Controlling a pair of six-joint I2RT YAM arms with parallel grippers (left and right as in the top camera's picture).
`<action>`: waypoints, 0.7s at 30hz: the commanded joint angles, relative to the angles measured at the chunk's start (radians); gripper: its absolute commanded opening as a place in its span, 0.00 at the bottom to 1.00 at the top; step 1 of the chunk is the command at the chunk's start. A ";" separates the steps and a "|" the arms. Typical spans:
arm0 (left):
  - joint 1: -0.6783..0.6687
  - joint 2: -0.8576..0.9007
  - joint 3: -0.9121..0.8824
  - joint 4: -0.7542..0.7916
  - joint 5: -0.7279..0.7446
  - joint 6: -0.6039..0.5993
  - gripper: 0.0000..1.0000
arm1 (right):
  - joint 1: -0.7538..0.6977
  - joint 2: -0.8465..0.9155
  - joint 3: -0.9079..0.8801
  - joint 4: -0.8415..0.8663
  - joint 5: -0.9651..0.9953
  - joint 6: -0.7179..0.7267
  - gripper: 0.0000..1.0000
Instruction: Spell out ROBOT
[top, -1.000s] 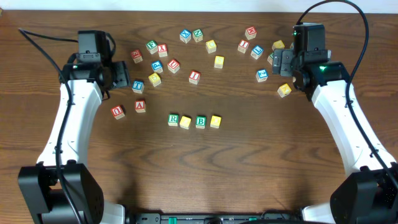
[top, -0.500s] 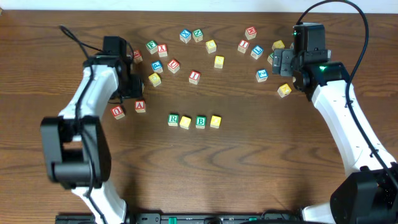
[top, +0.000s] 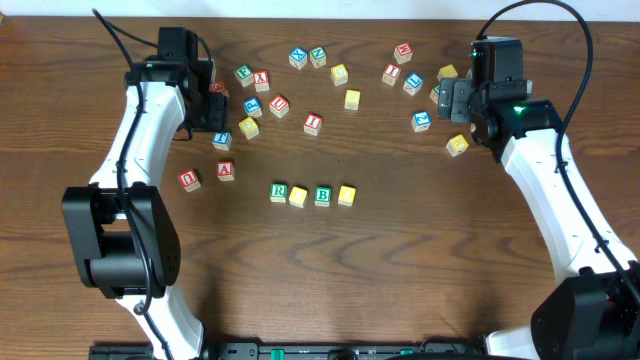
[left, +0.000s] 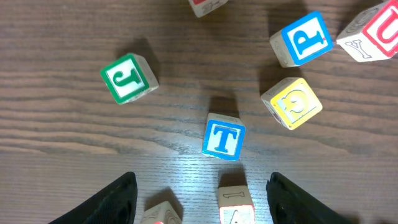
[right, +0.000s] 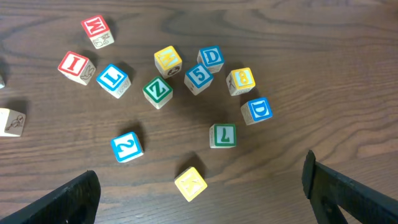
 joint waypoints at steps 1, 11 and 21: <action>0.002 -0.014 0.033 -0.022 0.019 0.079 0.66 | -0.003 -0.001 0.008 -0.002 0.002 -0.008 0.99; -0.001 0.068 0.036 -0.031 0.027 0.084 0.62 | -0.003 -0.002 0.008 -0.003 0.002 -0.008 0.99; -0.039 0.081 0.036 -0.013 0.049 0.106 0.66 | -0.003 -0.001 0.008 -0.004 0.002 -0.008 0.99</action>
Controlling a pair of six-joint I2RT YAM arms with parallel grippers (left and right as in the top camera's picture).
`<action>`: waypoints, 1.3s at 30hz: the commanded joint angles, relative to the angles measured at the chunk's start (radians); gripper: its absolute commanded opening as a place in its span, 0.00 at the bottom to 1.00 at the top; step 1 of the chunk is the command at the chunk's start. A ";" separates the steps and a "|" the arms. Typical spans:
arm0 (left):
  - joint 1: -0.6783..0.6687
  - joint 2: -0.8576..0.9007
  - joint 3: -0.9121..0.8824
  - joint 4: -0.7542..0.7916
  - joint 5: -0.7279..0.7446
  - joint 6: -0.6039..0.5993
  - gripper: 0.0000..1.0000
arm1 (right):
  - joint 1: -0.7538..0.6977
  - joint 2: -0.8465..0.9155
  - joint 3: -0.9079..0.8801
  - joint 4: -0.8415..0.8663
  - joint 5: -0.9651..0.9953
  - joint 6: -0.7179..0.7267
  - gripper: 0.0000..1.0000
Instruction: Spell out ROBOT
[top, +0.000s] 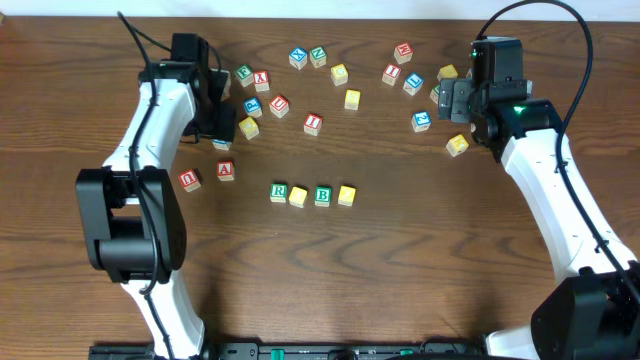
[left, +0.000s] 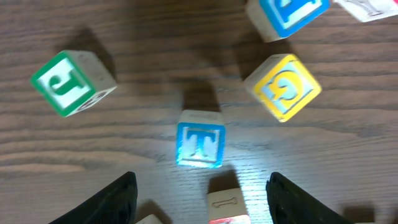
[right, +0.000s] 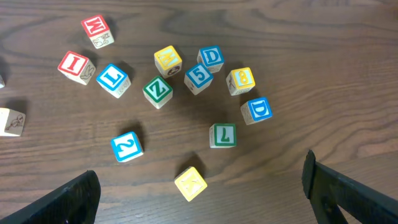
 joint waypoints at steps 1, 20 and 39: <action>-0.016 -0.002 0.024 0.003 0.017 0.021 0.66 | -0.003 -0.001 0.008 -0.003 0.002 -0.008 0.99; -0.017 -0.002 0.024 0.003 0.016 0.024 0.65 | -0.003 -0.001 0.008 -0.006 0.002 -0.008 0.99; -0.018 0.060 0.024 0.019 0.017 0.024 0.64 | -0.003 -0.001 0.008 -0.006 0.002 -0.008 0.99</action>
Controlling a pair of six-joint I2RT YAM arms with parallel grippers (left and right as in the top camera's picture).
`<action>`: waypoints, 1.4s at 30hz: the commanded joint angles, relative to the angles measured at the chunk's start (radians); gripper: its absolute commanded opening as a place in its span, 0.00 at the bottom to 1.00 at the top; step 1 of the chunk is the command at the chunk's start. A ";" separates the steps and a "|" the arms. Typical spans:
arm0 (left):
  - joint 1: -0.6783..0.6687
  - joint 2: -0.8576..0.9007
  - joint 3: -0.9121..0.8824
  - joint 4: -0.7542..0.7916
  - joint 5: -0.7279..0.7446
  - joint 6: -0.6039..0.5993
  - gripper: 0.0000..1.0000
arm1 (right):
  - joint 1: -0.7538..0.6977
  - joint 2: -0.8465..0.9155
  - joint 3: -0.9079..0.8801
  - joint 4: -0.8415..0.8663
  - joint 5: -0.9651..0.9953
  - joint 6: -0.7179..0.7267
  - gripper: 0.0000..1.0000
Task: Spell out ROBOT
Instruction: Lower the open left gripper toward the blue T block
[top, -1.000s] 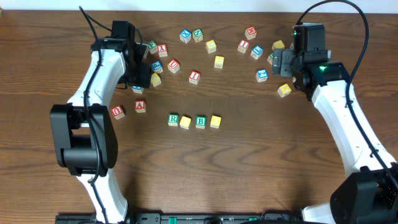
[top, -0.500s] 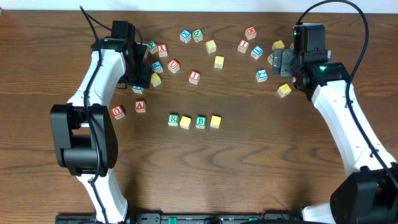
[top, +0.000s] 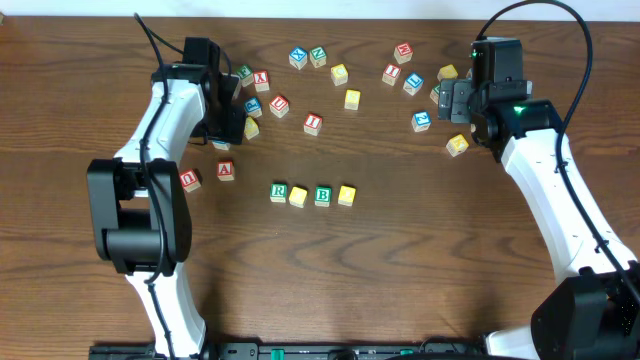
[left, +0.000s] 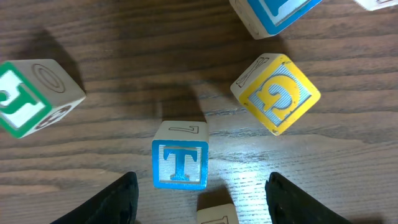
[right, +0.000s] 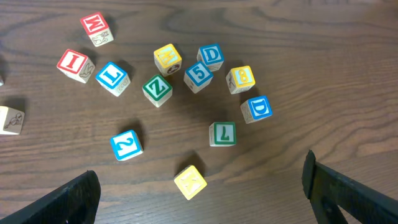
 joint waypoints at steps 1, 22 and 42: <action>0.002 0.011 0.024 0.001 0.010 0.010 0.65 | -0.003 -0.001 0.008 -0.002 0.002 -0.008 0.99; 0.024 0.011 0.024 0.013 0.009 0.021 0.63 | -0.004 -0.001 0.008 -0.004 0.002 -0.016 0.99; 0.037 0.021 0.009 0.025 0.010 0.020 0.59 | -0.004 -0.001 0.008 -0.004 0.002 -0.016 0.99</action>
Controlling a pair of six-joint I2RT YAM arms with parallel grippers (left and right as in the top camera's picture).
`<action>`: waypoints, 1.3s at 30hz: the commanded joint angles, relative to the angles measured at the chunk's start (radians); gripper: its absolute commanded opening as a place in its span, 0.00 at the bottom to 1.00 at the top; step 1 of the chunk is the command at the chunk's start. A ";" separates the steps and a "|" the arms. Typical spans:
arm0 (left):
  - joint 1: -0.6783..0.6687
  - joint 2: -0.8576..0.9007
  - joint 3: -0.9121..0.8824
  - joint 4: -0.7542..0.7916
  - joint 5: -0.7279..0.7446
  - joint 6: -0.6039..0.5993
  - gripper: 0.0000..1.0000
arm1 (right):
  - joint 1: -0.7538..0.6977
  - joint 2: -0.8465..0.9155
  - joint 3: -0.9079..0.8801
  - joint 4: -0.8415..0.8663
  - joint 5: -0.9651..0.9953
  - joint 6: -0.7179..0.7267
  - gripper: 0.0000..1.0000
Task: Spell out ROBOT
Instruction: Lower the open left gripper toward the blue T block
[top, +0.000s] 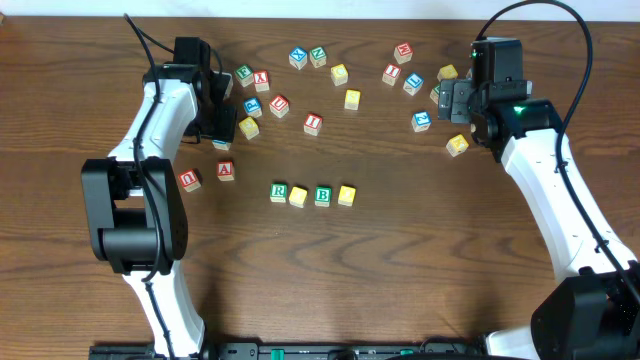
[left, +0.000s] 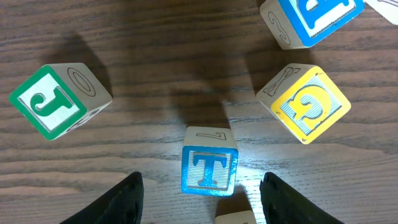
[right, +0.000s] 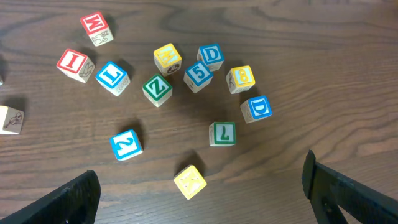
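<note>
A row of blocks lies mid-table: green R (top: 279, 192), a yellow block (top: 298, 197), green B (top: 322, 195) and another yellow block (top: 346, 195). The blue T block (left: 209, 169) lies flat on the wood at the back left. My left gripper (left: 202, 202) hangs open just above it, and the T sits between the two dark fingers (left: 118, 202) without touching them. In the overhead view the left gripper (top: 216, 125) covers that block. My right gripper (right: 202, 193) is open over the right cluster, holding nothing.
Close around the T are a green J block (left: 53, 102), a yellow block (left: 306, 106), a blue block (left: 314, 15) and a pale block (left: 236, 218) just below it. Under the right gripper lie a yellow block (right: 190, 182), a blue 2 (right: 126, 145) and several others.
My left gripper has shifted slightly left and a little higher. The T block, which sat left of centre between the fingers, now sits about midway. The right arm has not moved.
My open left gripper was high over the T block, then lower, then lower still with the T off to the left of its fingers. Now the T is centred between them. The R, yellow, B, yellow row and the right arm stayed put.
</note>
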 joint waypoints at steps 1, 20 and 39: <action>0.004 0.017 0.009 0.000 0.010 0.013 0.59 | -0.003 -0.001 0.008 -0.003 0.002 -0.015 0.99; 0.003 0.018 -0.031 0.031 0.010 0.012 0.59 | -0.003 -0.001 0.008 -0.003 0.003 -0.018 0.99; 0.004 0.029 -0.044 0.040 0.010 0.012 0.59 | -0.003 -0.001 0.008 -0.003 0.003 -0.020 0.99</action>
